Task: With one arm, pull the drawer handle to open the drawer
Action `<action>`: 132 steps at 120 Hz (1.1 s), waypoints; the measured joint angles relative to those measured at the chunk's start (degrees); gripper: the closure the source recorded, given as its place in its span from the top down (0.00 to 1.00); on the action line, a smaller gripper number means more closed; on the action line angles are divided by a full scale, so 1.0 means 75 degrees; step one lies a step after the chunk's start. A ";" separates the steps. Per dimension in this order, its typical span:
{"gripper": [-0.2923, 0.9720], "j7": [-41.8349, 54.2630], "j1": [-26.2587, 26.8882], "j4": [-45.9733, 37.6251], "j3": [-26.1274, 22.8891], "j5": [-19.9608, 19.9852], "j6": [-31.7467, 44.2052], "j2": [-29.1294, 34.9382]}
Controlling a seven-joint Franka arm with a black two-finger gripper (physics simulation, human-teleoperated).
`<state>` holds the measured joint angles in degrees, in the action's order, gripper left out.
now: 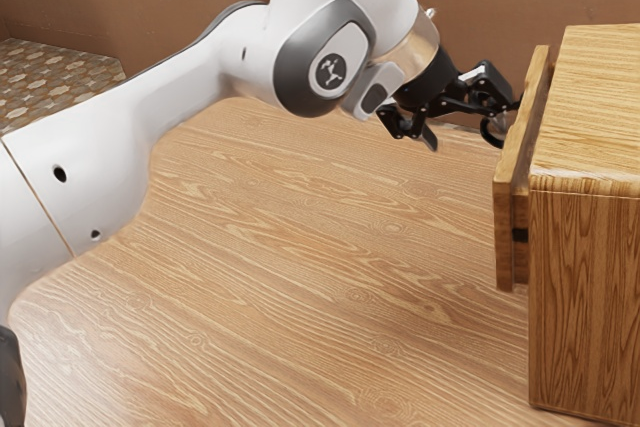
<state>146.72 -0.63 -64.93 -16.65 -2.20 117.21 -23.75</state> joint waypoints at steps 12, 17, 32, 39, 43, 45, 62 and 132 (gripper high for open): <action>0.75 -0.0002 -0.0060 -0.0098 0.0003 -0.0001 -0.0027 0.0061; 0.74 -0.0002 -0.0095 -0.0188 0.0000 0.0001 -0.0059 0.0117; 0.68 -0.0009 -0.0213 -0.0494 -0.0013 0.0012 -0.0201 0.0446; 0.63 -0.0011 -0.0343 -0.0783 -0.0025 0.0012 -0.0252 0.0786; 0.60 -0.0015 -0.0400 -0.0997 -0.0026 0.0010 -0.0280 0.1034; 0.59 -0.0016 -0.0436 -0.1107 -0.0031 0.0008 -0.0293 0.1171; 0.58 -0.0046 -0.0544 -0.1802 0.0015 0.0016 -0.0364 0.2310; 0.76 -0.0078 -0.1433 -0.1580 -0.0394 0.0315 -0.0274 0.1805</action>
<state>146.13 -11.38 -76.77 -19.61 0.16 115.16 -10.21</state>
